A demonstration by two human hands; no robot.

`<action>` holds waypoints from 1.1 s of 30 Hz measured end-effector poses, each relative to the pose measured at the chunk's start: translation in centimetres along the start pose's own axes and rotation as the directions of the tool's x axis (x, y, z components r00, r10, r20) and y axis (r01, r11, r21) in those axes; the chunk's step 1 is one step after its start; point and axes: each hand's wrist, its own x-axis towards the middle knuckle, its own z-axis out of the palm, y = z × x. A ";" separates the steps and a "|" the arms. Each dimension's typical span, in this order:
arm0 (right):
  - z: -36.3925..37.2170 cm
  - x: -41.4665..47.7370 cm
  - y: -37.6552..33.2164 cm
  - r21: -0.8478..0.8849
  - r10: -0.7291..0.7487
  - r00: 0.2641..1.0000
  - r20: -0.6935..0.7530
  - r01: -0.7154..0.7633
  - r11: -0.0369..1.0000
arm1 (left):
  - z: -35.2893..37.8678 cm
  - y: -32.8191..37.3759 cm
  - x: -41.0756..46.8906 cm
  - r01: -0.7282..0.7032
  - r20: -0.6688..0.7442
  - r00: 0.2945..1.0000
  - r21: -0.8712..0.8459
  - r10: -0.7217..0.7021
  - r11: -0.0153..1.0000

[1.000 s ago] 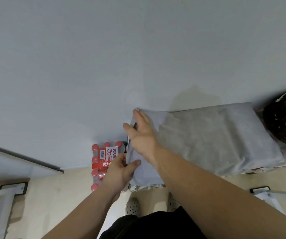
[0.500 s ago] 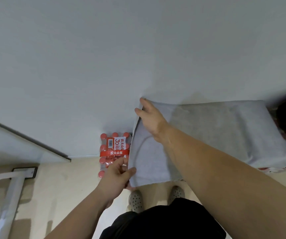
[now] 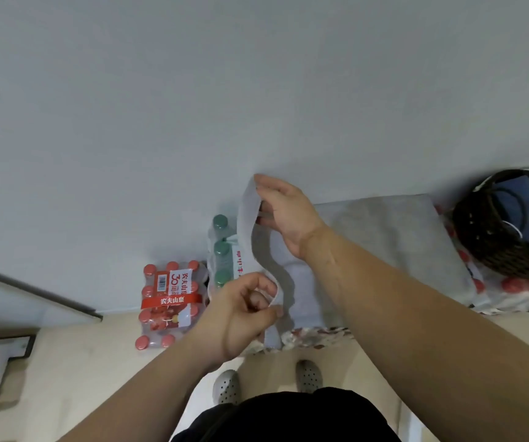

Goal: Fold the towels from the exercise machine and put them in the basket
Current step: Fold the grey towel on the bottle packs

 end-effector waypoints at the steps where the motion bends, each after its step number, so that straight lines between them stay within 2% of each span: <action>1: -1.6 -0.2 -0.4 0.009 -0.002 1.000 -0.008 0.003 1.000 | 1.5 0.6 0.7 0.002 0.018 1.000 0.009 -0.002 1.000; 7: -11.5 -1.1 -3.3 0.015 -0.056 0.998 -0.024 0.056 0.998 | 10.8 3.6 4.3 0.000 0.126 0.992 0.046 -0.006 0.999; 10: -16.1 -0.9 -4.4 -0.027 -0.084 0.996 -0.033 0.083 0.996 | 15.3 4.4 5.9 -0.010 0.137 0.991 0.083 -0.002 0.996; 12: -18.9 -0.1 -4.1 -0.049 -0.076 0.996 -0.055 0.073 0.996 | 17.9 4.1 7.1 0.014 0.113 0.993 0.127 -0.028 0.992; 15: -21.5 0.8 -2.6 -0.107 0.011 0.999 -0.047 -0.016 0.994 | 20.7 2.8 9.0 0.111 0.051 0.991 0.195 -0.123 0.975; 19: -23.4 1.9 1.0 -0.303 0.113 0.993 -0.031 -0.117 0.946 | 21.9 0.8 10.6 0.224 -0.050 0.974 0.304 -0.220 0.926; 22: -24.0 3.1 3.4 -0.362 0.121 0.991 -0.064 -0.136 0.922 | 22.2 0.4 10.9 0.258 -0.088 0.966 0.331 -0.243 0.908; 24: -24.0 3.0 3.0 -0.385 0.080 0.994 -0.072 -0.102 0.917 | 22.5 0.9 10.8 0.269 -0.088 0.963 0.323 -0.254 0.907; 30: -26.1 2.2 -0.2 -0.469 -0.182 0.980 -0.082 0.123 0.875 | 24.9 3.5 9.9 0.186 -0.056 0.982 0.190 -0.178 0.964; 33: -28.2 1.6 -1.3 -0.550 -0.258 0.963 -0.075 0.176 0.817 | 26.9 3.8 10.8 0.127 -0.006 0.991 0.323 -0.132 0.938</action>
